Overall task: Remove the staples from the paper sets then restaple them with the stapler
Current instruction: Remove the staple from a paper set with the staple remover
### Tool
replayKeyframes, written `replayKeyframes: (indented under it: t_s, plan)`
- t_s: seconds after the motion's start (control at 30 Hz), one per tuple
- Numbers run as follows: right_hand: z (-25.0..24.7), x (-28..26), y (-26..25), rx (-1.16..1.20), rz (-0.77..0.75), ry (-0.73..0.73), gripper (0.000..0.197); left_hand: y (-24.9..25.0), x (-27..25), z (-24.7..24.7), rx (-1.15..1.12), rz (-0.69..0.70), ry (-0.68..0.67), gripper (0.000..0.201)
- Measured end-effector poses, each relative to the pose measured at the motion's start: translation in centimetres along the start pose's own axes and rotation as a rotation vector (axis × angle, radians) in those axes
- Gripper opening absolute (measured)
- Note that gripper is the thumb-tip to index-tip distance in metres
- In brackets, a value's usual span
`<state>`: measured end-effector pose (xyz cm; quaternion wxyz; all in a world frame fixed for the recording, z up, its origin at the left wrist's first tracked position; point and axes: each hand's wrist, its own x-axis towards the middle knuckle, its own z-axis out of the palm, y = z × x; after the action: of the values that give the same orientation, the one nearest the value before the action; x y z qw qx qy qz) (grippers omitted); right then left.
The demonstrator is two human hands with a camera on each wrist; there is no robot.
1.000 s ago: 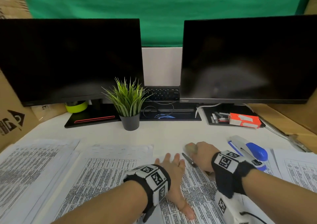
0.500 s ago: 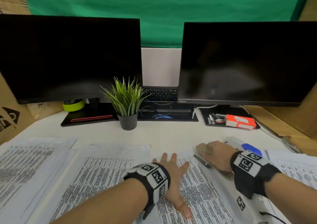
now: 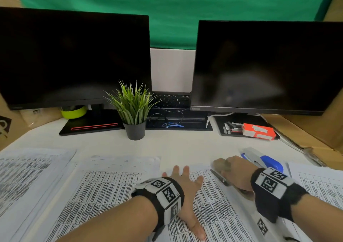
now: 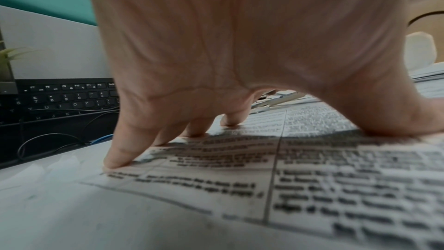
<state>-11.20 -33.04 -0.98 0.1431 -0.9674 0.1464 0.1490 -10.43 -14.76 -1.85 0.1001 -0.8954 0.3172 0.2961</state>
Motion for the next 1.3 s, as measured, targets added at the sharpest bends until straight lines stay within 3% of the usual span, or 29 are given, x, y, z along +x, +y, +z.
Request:
replayKeyframes:
  t_s: [0.2, 0.5, 0.67, 0.77, 0.83, 0.9, 0.97, 1.03, 1.1, 1.2, 1.3]
  plan:
    - [0.5, -0.1, -1.5, -0.032, -0.043, 0.060, 0.014, 0.1, 0.3, -0.1, 0.029, 0.001, -0.018, 0.131]
    - [-0.4, 2.3, -4.1, -0.144, -0.041, 0.054, 0.034, 0.3, 0.2, -0.4, 0.028, -0.001, -0.037, 0.129]
    - [-1.7, 2.2, -2.5, 0.154, 0.023, 0.056, 0.026, -0.3, 0.3, 0.0, -0.004, 0.030, -0.041, 0.128]
    - [-1.8, 0.0, -0.5, 0.317, 0.027, 0.070, 0.033, -0.4, 0.1, -0.3, 0.003, 0.033, -0.035, 0.126]
    - [-1.3, -1.7, 0.6, 0.346, 0.018, 0.067, 0.030, -0.5, -0.7, -0.8, -0.053, 0.048, 0.021, 0.118]
    - [-0.7, -3.3, 1.2, 0.403, 0.018, 0.060, 0.025, -1.2, -1.5, -1.4, -0.194, 0.019, 0.167, 0.100]
    - [0.0, -4.6, 1.4, 0.444, 0.016, 0.059, 0.023, -3.1, -1.9, -1.7, -0.352, -0.090, 0.404, 0.072]
    - [0.7, -5.5, 1.4, 0.488, -0.003, 0.047, 0.022, -5.5, -2.6, -1.6, -0.396, -0.241, 0.544, 0.044]
    - [1.5, -6.1, 1.1, 0.551, -0.013, 0.024, 0.021, -7.2, -3.4, -0.9, -0.371, -0.337, 0.513, 0.038]
    - [2.4, -6.2, 0.6, 0.593, -0.035, 0.022, 0.020, -7.7, -4.9, 0.6, -0.358, -0.363, 0.313, 0.059]
    - [2.8, -6.1, 0.5, 0.612, -0.047, 0.025, 0.020, -7.3, -5.5, 1.7, -0.314, -0.345, 0.250, 0.076]
